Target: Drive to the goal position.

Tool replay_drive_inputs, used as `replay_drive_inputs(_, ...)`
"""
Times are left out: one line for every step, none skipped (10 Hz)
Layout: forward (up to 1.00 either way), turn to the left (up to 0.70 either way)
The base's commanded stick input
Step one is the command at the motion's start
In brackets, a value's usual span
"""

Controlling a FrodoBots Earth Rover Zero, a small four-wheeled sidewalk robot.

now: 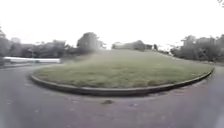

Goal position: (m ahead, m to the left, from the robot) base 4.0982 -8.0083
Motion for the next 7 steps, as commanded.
replay_drive_inputs(0.0,-0.45)
replay_drive_inputs(0.0,-0.45)
replay_drive_inputs(0.0,-0.45)
replay_drive_inputs(0.0,-0.45)
replay_drive_inputs(0.0,-0.45)
replay_drive_inputs(0.0,-0.45)
replay_drive_inputs(0.0,-0.45)
